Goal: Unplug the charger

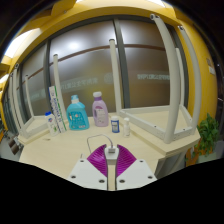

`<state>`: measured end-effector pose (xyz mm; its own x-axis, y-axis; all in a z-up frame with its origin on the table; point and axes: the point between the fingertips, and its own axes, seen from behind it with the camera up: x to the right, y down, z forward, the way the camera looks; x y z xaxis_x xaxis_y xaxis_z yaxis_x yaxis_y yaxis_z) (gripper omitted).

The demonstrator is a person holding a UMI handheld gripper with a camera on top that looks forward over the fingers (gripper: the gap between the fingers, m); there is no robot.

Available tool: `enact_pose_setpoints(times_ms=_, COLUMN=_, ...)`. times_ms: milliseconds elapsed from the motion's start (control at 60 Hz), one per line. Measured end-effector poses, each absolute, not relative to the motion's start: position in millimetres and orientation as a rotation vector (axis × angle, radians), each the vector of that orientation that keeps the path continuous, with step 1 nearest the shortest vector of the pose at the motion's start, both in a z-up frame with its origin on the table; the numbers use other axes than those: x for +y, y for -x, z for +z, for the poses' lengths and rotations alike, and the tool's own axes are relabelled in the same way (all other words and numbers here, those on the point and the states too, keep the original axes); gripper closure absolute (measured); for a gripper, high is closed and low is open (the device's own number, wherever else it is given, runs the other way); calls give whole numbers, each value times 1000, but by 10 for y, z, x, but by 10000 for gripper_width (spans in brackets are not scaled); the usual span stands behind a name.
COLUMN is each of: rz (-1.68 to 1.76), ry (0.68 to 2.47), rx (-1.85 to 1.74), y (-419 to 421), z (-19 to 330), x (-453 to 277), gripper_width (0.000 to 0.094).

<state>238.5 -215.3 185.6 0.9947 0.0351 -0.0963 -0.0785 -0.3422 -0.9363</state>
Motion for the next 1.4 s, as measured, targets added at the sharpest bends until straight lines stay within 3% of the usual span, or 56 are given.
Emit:
enact_pose_setpoints(times_ms=100, rz=111, ry=2059, rx=20, y=-2525, z=999, x=-2106, gripper_width=858)
enact_pose_setpoints(times_ms=183, rz=118, ry=2207, rx=11, y=-2586, z=487, x=-2125, gripper_width=845)
enact_pose_setpoints(times_ms=317, rz=100, ry=2307, rx=46, y=-2686, z=41, x=-2210, gripper_width=731)
enact_pose_setpoints(times_ms=400, rz=101, ry=2314, rx=60, y=-2706, z=17, x=-2235, gripper_width=500)
enact_pose_setpoints(times_ms=500, rz=24, ry=2317, rx=21, y=-2832, z=78, x=-2277, gripper_width=193)
enact_pose_setpoints(times_ms=567, rz=-23, ry=2309, rx=4, y=-2946, z=192, x=-2331, gripper_width=73)
enact_pose_setpoints(times_ms=683, rz=-56, ry=2287, rx=22, y=-2997, z=439, x=-2540, gripper_width=81)
enact_pose_setpoints(times_ms=1117, rz=-150, ry=2116, rx=82, y=-2409, z=2069, x=-4299, gripper_width=81)
enact_pose_setpoints(times_ms=1400, rz=-199, ry=2068, rx=105, y=-1982, z=2523, x=-5374, gripper_width=81)
